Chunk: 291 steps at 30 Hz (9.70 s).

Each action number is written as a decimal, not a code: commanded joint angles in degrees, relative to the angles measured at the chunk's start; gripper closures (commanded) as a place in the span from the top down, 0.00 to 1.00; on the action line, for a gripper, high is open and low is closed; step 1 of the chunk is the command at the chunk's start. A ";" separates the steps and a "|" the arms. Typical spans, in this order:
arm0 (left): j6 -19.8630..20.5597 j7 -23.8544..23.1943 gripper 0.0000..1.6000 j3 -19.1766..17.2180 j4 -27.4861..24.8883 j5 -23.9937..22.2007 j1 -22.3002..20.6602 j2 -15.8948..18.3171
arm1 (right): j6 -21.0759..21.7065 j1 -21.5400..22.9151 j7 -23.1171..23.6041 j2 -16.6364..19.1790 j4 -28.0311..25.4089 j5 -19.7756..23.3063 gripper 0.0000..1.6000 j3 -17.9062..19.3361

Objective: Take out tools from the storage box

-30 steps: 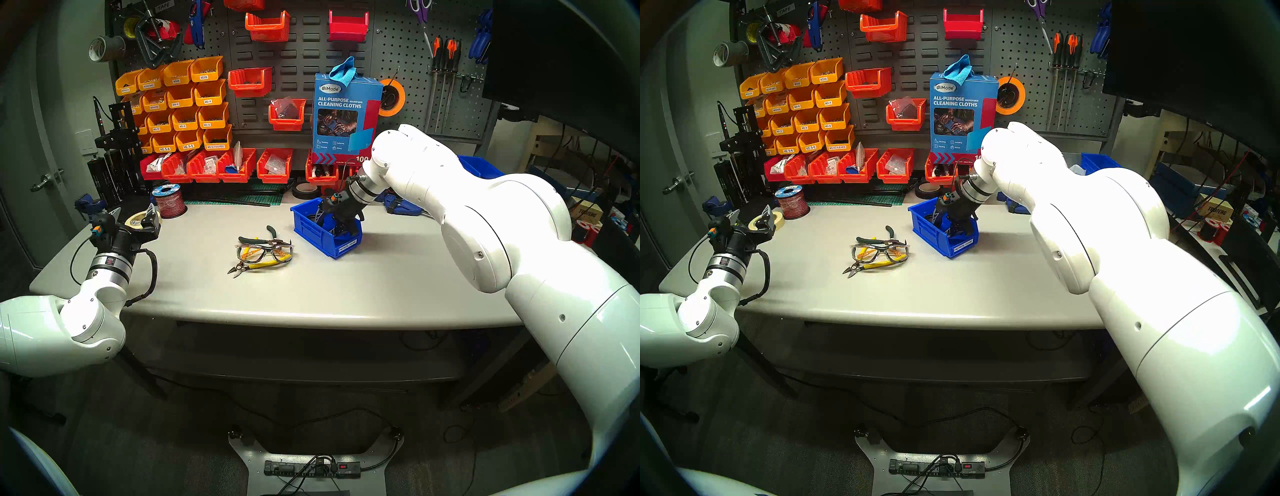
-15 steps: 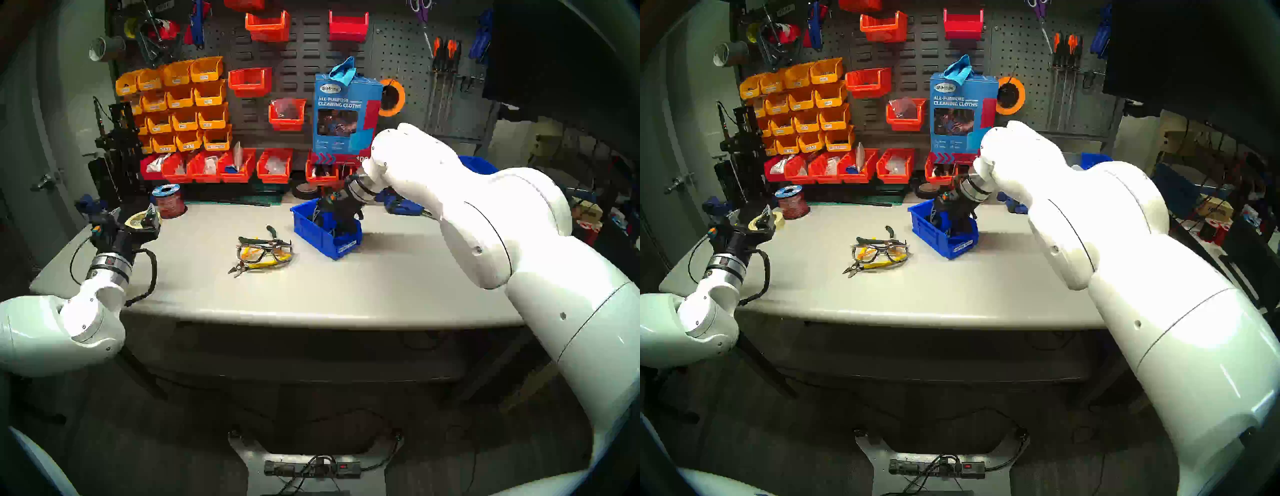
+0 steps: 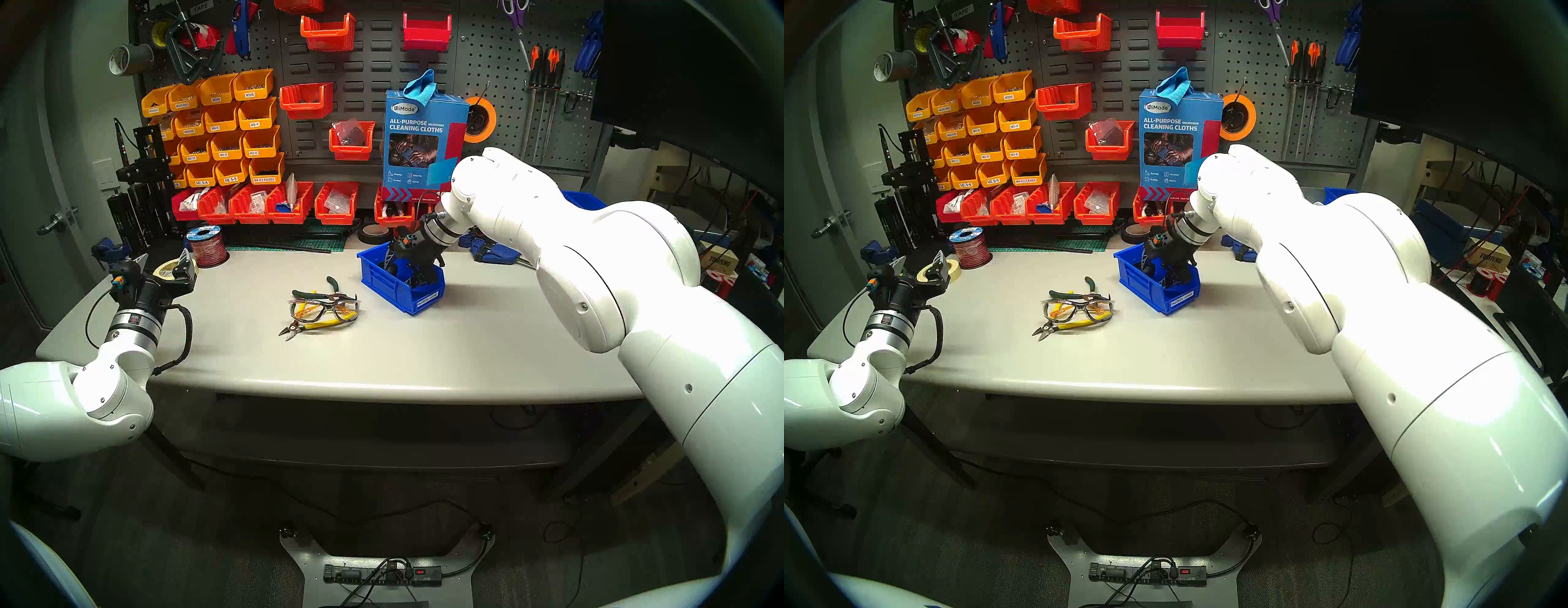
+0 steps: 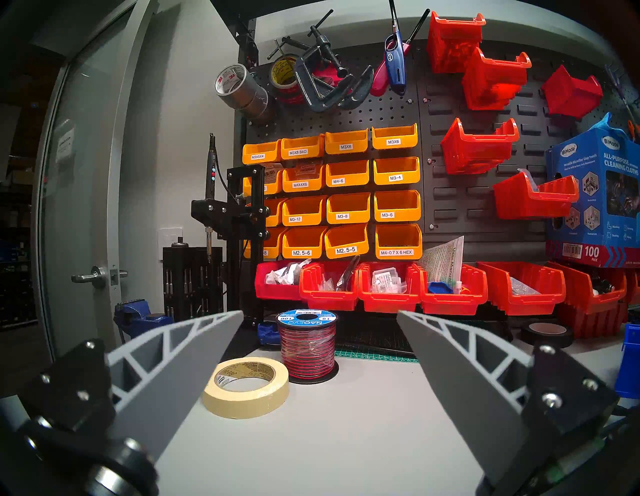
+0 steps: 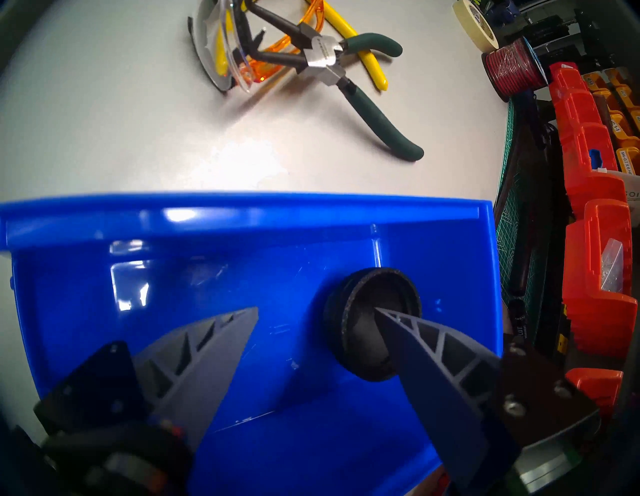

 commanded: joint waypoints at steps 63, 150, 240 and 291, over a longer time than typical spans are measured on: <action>-0.19 -0.23 1.00 1.58 -0.09 -0.12 -3.06 -0.15 | 0.88 0.03 -5.54 -2.05 0.87 -1.66 0.00 0.54; -0.22 -0.40 1.00 3.65 -0.21 -0.32 -5.10 -0.15 | -1.51 -1.54 -0.94 -11.29 2.20 5.32 0.59 4.80; -0.21 -0.43 1.00 4.14 -0.28 -0.52 -5.14 -0.18 | 11.78 -1.67 8.27 1.46 1.40 17.12 1.00 19.58; -0.20 -0.43 1.00 4.20 -0.31 -0.65 -5.03 -0.20 | 13.89 -2.71 10.41 5.11 2.15 17.53 1.00 20.47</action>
